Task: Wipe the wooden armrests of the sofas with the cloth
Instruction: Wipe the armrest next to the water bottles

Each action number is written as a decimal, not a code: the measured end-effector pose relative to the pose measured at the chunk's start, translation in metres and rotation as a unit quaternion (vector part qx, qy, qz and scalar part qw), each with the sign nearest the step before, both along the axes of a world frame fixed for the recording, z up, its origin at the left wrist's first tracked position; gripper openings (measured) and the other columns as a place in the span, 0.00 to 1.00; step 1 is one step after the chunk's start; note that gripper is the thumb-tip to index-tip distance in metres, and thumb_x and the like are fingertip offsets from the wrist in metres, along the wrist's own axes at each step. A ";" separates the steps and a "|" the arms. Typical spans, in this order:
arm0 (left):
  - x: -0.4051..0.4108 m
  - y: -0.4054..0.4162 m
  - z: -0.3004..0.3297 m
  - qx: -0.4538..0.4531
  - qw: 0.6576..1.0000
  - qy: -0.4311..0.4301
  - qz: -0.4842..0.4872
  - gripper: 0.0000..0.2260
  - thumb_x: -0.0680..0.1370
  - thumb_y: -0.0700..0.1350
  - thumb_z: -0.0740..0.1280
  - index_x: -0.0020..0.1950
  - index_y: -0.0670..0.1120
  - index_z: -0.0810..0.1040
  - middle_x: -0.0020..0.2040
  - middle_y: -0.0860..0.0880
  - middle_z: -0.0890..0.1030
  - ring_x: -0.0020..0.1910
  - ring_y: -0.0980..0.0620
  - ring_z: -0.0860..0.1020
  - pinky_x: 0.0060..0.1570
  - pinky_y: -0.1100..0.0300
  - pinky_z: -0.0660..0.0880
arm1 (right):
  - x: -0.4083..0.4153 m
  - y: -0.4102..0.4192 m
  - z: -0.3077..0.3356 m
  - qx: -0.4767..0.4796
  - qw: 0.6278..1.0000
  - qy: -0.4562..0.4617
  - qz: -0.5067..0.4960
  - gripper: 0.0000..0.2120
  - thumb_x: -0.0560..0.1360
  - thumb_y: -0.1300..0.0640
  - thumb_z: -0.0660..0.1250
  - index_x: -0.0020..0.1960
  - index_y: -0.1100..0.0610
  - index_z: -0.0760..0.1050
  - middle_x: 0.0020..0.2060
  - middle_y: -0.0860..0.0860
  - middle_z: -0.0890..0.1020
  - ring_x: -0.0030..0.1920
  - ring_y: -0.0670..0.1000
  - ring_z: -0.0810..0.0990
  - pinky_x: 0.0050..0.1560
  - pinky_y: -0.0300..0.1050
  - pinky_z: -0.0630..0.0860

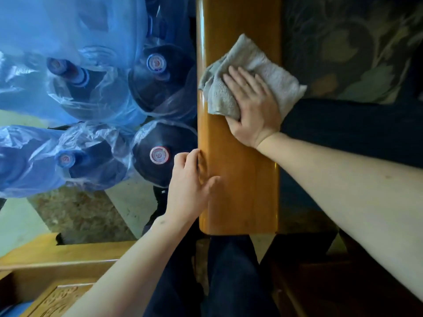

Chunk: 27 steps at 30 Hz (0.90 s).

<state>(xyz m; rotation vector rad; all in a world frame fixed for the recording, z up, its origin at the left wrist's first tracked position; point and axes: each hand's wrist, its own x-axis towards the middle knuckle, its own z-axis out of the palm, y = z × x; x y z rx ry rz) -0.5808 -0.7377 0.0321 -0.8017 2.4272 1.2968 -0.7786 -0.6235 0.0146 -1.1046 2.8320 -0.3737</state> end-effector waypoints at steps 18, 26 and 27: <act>0.051 -0.013 -0.004 0.006 0.999 0.048 0.023 0.13 0.84 0.40 0.63 0.65 0.52 0.79 0.57 0.57 0.78 0.56 0.61 0.77 0.59 0.61 0.73 | 0.221 0.081 -0.010 0.046 0.997 -0.048 -0.025 0.38 0.79 0.37 0.58 0.83 0.55 0.58 0.84 0.52 0.58 0.83 0.53 0.55 0.83 0.56 0.50; -0.200 -0.086 -0.001 -0.059 0.990 0.099 -0.081 0.27 0.81 0.41 0.66 0.79 0.54 0.66 0.72 0.42 0.68 0.68 0.45 0.71 0.67 0.53 0.71 | 0.040 0.031 -0.007 0.012 0.996 -0.046 0.075 0.43 0.70 0.39 0.68 0.82 0.51 0.62 0.81 0.50 0.64 0.82 0.52 0.59 0.83 0.54 0.51; -0.232 -0.096 0.000 -0.029 0.995 0.090 -0.029 0.27 0.81 0.42 0.65 0.79 0.54 0.66 0.71 0.45 0.69 0.66 0.49 0.71 0.65 0.58 0.69 | 0.010 0.019 -0.008 0.008 0.996 -0.038 0.079 0.42 0.71 0.38 0.67 0.81 0.51 0.62 0.81 0.50 0.64 0.82 0.52 0.60 0.82 0.54 0.51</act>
